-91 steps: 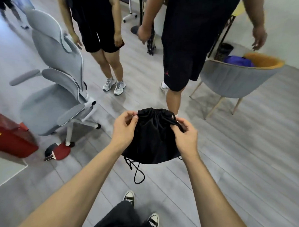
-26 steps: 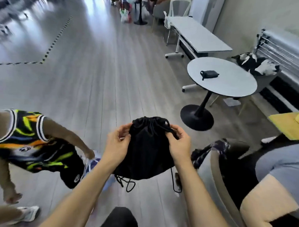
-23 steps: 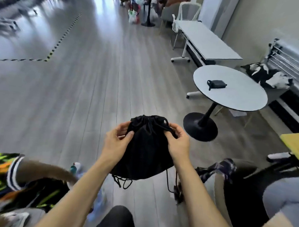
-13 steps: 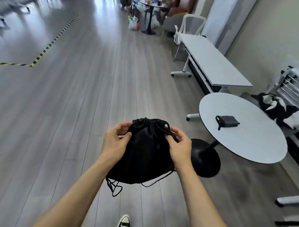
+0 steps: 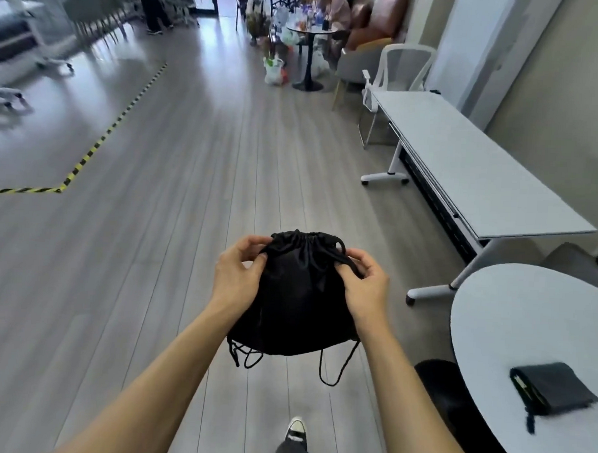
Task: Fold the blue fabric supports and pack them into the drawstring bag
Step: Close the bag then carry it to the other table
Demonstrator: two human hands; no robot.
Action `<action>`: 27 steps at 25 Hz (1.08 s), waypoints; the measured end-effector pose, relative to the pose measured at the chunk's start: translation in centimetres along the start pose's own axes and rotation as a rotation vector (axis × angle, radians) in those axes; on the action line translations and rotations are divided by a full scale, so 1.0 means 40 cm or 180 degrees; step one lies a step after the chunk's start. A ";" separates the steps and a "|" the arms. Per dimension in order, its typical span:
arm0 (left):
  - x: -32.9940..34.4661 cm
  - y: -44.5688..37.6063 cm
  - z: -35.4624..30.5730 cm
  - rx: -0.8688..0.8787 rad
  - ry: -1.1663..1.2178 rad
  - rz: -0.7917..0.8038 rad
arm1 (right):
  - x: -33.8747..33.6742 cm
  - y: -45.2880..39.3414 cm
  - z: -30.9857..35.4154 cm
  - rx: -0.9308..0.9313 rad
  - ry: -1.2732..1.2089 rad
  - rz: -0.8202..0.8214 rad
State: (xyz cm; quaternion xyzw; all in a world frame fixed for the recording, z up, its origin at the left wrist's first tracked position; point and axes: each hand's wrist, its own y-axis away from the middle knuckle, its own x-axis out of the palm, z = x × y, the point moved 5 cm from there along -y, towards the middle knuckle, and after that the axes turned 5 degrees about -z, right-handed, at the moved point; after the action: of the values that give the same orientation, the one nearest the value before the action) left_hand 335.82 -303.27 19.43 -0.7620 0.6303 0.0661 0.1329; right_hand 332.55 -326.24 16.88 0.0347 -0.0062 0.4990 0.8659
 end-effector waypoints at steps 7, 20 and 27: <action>0.237 -0.589 0.006 -0.0189 0.0328 -0.0003 | 0.220 -0.612 0.051 -0.0042 0.0028 0.0156; 0.819 -1.739 -0.042 -0.0187 0.0661 0.0971 | 0.501 -1.712 0.158 -0.0256 0.0155 -0.0408; 1.174 -2.263 -0.111 -0.0020 0.0663 0.1483 | 0.580 -2.307 0.181 -0.0256 -0.0160 -0.0823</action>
State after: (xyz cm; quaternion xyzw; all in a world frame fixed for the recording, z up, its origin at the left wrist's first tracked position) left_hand 433.31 -333.44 21.85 -0.5993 0.7990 0.0181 0.0461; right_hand 424.15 -352.75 20.18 0.0128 -0.0433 0.3817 0.9232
